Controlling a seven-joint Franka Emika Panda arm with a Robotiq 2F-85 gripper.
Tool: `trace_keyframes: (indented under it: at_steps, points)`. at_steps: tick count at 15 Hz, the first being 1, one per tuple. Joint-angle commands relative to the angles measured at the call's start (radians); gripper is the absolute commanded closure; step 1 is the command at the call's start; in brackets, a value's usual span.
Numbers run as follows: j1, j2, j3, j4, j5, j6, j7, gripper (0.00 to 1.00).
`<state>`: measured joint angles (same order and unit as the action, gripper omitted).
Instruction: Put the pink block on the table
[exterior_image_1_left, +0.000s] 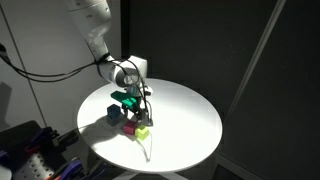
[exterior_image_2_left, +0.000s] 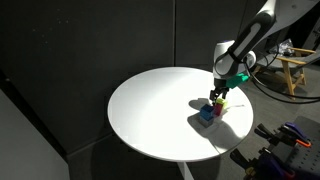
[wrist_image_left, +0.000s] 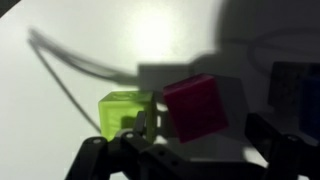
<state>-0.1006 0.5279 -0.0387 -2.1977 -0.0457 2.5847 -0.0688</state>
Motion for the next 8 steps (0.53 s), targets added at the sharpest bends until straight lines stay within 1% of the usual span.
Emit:
trace_keyframes:
  at_steps: [1, 8]
  points:
    - [-0.012, -0.017, 0.017, 0.004, 0.025, -0.041, -0.031, 0.0]
    - [-0.005, -0.054, 0.026, -0.009, 0.024, -0.088, -0.029, 0.0]
